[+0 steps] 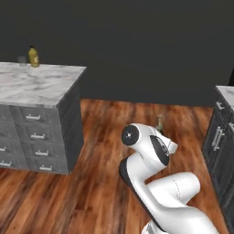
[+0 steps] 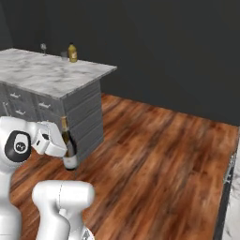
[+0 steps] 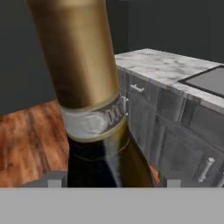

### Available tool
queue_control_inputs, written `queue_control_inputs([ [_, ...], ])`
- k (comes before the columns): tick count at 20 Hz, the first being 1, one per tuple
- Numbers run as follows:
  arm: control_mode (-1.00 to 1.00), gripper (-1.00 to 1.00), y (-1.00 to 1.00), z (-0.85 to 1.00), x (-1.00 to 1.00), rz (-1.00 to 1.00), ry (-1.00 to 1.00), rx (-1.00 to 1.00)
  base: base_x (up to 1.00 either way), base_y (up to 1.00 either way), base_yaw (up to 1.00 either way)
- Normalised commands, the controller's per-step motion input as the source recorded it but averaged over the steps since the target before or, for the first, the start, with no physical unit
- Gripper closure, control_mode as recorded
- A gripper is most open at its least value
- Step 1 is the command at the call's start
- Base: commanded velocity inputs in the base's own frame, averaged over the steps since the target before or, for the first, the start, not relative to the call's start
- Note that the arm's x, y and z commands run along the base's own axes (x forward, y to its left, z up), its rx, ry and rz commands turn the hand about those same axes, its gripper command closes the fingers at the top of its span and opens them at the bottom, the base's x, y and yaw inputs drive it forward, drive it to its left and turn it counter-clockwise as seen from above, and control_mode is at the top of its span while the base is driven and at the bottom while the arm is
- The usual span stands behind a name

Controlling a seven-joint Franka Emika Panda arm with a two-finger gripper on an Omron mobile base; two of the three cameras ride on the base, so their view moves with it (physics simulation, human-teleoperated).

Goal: There is a wine glass and glass cup on the dining counter. Place the wine bottle next to the wine glass and the juice bottle next to the glass cup.

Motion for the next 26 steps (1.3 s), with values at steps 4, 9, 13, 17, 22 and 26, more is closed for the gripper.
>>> queue_control_inputs([
  [4, 1.0, 1.0, 0.0, 0.0, 0.0, 0.0, 0.0, 0.0, 0.74, -0.25, 0.24],
  [9, 1.0, 1.0, 0.0, 0.0, 0.0, 0.0, 0.0, 0.0, 0.74, -0.25, 0.24],
  [13, 1.0, 1.0, 0.0, 0.0, 0.0, 0.0, 0.0, 0.0, 0.71, -0.28, 0.22],
  [17, 1.0, 1.0, 0.0, 0.0, 0.0, 0.0, 0.0, 0.0, 0.68, -0.33, 0.18],
  [22, 1.0, 1.0, 0.0, 0.0, 0.0, 0.0, 0.0, 0.0, 0.69, -0.33, 0.17],
  [26, 1.0, 1.0, 0.0, 0.0, 0.0, 0.0, 0.0, 0.0, 0.69, -0.33, 0.17],
])
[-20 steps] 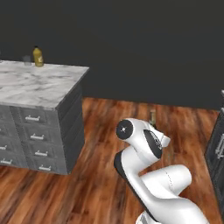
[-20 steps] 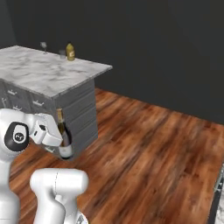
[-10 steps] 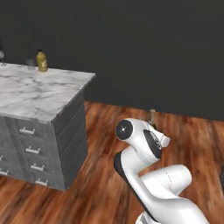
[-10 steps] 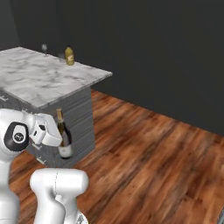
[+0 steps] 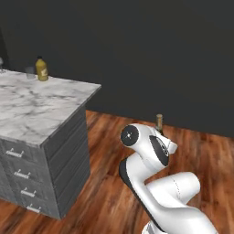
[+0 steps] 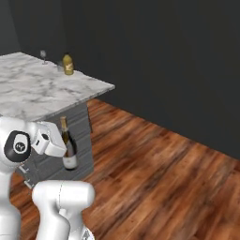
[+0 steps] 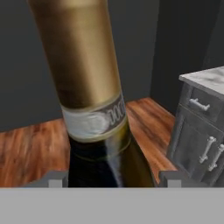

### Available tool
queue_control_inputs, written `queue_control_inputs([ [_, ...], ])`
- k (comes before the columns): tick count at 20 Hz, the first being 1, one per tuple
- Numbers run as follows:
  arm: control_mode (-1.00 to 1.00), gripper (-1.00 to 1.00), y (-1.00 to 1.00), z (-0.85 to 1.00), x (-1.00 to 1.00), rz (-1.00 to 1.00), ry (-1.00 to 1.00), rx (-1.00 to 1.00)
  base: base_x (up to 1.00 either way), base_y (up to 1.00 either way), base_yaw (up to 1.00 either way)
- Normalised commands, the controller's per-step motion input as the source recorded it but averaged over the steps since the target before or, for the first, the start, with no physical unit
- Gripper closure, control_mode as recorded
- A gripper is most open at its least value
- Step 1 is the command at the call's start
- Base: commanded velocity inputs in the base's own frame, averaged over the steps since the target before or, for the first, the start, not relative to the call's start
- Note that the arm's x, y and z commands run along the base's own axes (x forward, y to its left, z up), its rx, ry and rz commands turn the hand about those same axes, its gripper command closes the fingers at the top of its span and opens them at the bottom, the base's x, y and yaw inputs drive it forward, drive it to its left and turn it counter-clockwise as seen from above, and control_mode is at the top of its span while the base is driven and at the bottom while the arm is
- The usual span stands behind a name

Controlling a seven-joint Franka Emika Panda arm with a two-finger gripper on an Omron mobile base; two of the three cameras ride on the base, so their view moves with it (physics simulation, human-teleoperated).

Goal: There is a wine glass and glass cup on the dining counter. Place the wine bottle next to the wine glass and the juice bottle next to the glass cup.

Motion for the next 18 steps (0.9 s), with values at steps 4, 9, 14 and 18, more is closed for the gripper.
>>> queue_control_inputs([
  [4, 1.0, 1.0, 0.0, 0.0, 0.0, 0.0, 0.0, 0.0, 0.69, -0.33, 0.17],
  [9, 1.0, 1.0, 0.0, 0.0, 0.0, 0.0, 0.0, 0.0, 0.69, -0.32, 0.18],
  [14, 1.0, 1.0, 0.0, 0.0, 0.0, 0.0, 0.0, 0.0, 0.69, -0.32, 0.18],
  [18, 1.0, 1.0, 0.0, 0.0, 0.0, 0.0, 0.0, 0.0, 0.68, -0.32, 0.19],
])
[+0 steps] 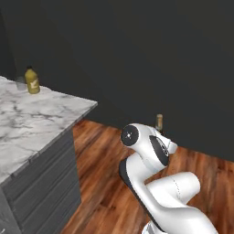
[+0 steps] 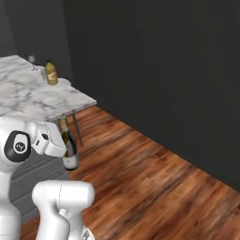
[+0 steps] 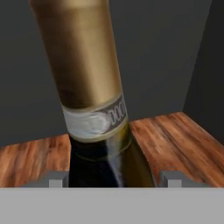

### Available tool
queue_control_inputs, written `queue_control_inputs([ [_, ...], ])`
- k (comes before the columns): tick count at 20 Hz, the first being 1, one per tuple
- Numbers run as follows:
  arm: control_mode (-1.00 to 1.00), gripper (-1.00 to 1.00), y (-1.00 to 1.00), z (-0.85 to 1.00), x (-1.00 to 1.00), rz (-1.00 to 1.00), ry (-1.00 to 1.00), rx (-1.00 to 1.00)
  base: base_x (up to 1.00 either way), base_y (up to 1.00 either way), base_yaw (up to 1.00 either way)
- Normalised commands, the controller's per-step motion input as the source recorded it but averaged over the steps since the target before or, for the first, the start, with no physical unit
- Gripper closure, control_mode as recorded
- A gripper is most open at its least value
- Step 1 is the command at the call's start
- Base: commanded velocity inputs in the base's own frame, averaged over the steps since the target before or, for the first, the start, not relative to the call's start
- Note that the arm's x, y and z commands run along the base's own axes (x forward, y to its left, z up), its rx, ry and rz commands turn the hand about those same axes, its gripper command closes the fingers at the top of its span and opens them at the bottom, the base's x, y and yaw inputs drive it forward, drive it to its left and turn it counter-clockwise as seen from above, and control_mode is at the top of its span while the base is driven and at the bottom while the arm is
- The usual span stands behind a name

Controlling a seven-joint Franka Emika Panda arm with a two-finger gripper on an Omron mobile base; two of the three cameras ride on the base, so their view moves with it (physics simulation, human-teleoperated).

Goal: There is a wine glass and glass cup on the dining counter. Place the wine bottle next to the wine glass and the juice bottle next to the glass cup.

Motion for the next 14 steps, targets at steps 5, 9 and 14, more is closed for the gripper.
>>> queue_control_inputs([
  [5, 1.0, 1.0, 0.0, 0.0, 0.0, 0.0, 0.0, 0.0, 0.68, -0.31, 0.2],
  [9, 1.0, 1.0, 0.0, 0.0, 0.0, 0.0, 0.0, 0.0, 0.66, -0.28, 0.24],
  [14, 1.0, 1.0, 0.0, 0.0, 0.0, 0.0, 0.0, 0.0, 0.65, -0.27, 0.26],
])
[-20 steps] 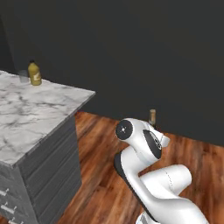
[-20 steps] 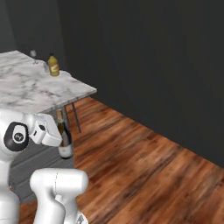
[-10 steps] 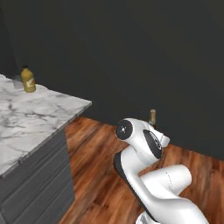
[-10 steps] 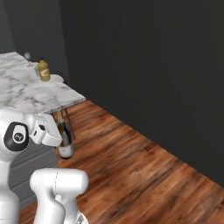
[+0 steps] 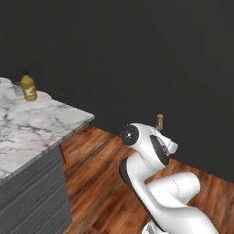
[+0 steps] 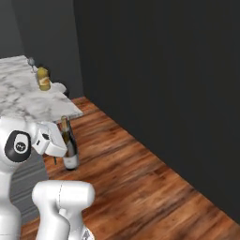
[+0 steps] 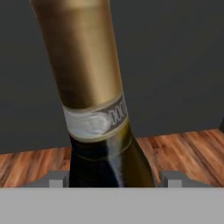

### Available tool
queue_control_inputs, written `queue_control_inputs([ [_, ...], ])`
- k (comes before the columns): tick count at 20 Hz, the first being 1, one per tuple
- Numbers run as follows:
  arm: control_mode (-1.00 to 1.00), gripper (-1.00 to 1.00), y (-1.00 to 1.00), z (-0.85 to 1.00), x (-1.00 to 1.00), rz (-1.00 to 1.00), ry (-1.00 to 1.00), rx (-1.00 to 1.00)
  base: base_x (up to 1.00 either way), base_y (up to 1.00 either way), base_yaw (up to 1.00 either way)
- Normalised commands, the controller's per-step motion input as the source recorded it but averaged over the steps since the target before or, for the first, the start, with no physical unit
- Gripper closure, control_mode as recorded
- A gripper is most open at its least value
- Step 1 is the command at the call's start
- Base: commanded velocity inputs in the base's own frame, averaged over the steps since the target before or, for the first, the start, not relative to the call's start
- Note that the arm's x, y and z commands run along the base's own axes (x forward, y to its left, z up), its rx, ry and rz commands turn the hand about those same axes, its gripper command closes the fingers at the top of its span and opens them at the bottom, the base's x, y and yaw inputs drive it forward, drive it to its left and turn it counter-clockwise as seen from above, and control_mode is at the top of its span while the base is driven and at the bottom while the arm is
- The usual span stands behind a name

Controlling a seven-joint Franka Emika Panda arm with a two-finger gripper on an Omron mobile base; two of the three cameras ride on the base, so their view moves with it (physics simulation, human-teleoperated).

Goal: There is a wine glass and glass cup on the dining counter. Place the wine bottle next to the wine glass and the juice bottle next to the glass cup.

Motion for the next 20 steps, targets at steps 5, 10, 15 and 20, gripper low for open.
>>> queue_control_inputs([
  [5, 1.0, 1.0, 0.0, 0.0, 0.0, 0.0, 0.0, 0.0, 0.65, -0.25, 0.29],
  [10, 1.0, 1.0, 0.0, 0.0, 0.0, 0.0, 0.0, 0.0, 0.63, -0.24, 0.3],
  [15, 1.0, 1.0, 0.0, 0.0, 0.0, 0.0, 0.0, 0.0, 0.63, -0.24, 0.29],
  [20, 1.0, 1.0, 0.0, 0.0, 0.0, 0.0, 0.0, 0.0, 0.63, -0.22, 0.31],
])
